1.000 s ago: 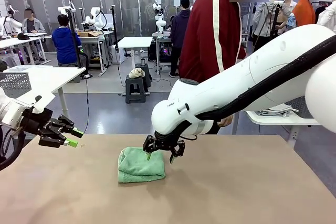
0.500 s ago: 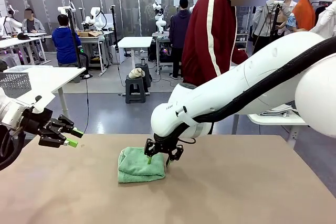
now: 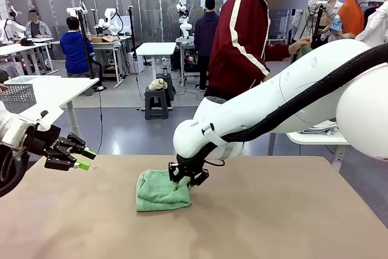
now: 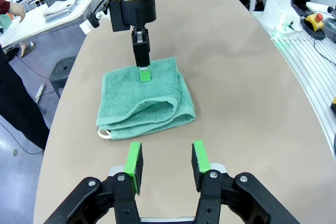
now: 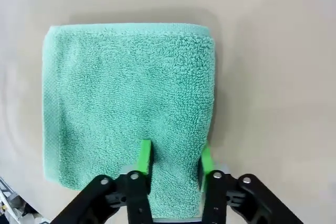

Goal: Fold the towels and place them in the basket.
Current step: Place the folded Towel with hook on the right side of the table.

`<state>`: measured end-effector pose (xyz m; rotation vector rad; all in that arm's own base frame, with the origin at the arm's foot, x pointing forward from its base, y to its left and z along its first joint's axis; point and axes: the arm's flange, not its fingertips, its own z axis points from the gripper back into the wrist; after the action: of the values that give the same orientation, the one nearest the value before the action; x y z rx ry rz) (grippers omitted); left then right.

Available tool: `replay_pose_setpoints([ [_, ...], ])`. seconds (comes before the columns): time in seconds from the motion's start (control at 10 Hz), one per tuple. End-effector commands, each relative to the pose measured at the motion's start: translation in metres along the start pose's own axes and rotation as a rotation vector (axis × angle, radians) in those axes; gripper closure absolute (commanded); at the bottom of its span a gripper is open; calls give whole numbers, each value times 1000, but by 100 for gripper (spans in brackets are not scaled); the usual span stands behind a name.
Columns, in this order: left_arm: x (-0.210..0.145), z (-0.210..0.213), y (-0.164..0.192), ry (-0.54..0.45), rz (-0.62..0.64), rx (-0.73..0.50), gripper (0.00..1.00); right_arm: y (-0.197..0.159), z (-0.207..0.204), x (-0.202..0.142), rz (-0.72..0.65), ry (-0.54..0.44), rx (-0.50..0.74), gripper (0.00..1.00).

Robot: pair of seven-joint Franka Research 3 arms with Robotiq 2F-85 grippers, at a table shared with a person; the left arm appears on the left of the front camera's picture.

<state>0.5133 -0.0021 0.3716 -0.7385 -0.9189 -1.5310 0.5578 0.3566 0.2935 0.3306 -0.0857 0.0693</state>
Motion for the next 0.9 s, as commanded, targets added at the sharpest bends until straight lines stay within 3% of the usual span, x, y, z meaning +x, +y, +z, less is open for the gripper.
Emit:
replay_pose_setpoints([
  [0.0, 3, 1, -1, 0, 9, 2, 50, -4, 5, -4, -6, 2, 2, 78],
  [0.1, 3, 1, -1, 0, 9, 2, 50, -8, 7, -4, -12, 2, 2, 100],
  [0.4, 3, 1, -1, 0, 9, 2, 50, -44, 25, -5, -14, -26, 0, 100],
  [0.8, 3, 1, -1, 0, 9, 2, 50, -160, 99, -23, -24, -29, -32, 100],
])
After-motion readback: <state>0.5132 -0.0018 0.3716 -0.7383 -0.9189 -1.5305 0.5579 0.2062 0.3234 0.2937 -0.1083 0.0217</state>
